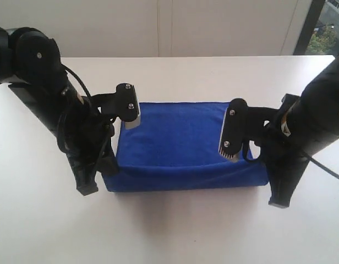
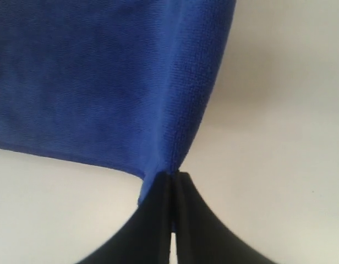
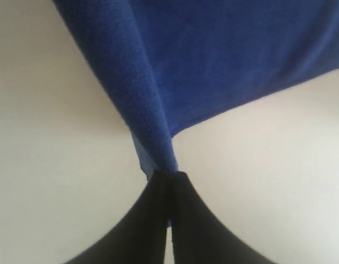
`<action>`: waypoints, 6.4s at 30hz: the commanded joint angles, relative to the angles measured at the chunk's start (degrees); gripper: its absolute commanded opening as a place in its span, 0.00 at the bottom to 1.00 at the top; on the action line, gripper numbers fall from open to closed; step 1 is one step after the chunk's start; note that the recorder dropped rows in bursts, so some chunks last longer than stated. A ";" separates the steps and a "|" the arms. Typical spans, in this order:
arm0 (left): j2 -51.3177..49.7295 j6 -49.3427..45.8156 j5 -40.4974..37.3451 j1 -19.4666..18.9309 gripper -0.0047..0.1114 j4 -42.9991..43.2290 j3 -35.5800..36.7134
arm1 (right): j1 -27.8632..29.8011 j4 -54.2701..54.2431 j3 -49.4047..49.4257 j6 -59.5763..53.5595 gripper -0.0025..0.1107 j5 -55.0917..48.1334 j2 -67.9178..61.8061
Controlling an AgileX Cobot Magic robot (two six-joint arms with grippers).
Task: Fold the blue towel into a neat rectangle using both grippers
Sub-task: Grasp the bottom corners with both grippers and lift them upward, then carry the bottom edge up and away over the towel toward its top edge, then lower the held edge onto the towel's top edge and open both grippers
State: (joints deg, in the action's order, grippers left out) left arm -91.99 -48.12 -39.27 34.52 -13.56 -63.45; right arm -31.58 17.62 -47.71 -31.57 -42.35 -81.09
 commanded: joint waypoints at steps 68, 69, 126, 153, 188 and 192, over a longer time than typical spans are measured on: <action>0.54 12.20 15.63 -1.35 0.04 11.03 -5.50 | 4.99 24.20 -6.61 22.96 0.02 12.08 -4.40; 0.21 12.35 15.49 -1.92 0.04 11.03 -5.96 | 5.29 24.37 -7.05 22.96 0.02 12.34 -5.00; -8.46 19.43 6.19 -4.70 0.04 15.34 -19.95 | 11.64 25.65 -15.07 23.04 0.02 22.28 -16.10; -11.29 19.82 8.77 -4.70 0.04 15.34 -19.95 | 11.64 25.88 -15.07 23.96 0.02 26.61 -18.42; -11.29 21.94 8.06 -4.70 0.39 15.54 -19.95 | 11.64 19.84 -15.07 36.50 0.22 25.35 -17.51; -11.29 27.30 6.27 -4.70 0.08 15.54 -19.95 | 11.64 16.23 -16.58 42.06 0.02 18.37 -15.69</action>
State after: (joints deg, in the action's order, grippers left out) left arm -103.65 -24.07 -31.32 30.06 2.37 -83.14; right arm -20.54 36.81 -62.95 7.54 -19.59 -98.06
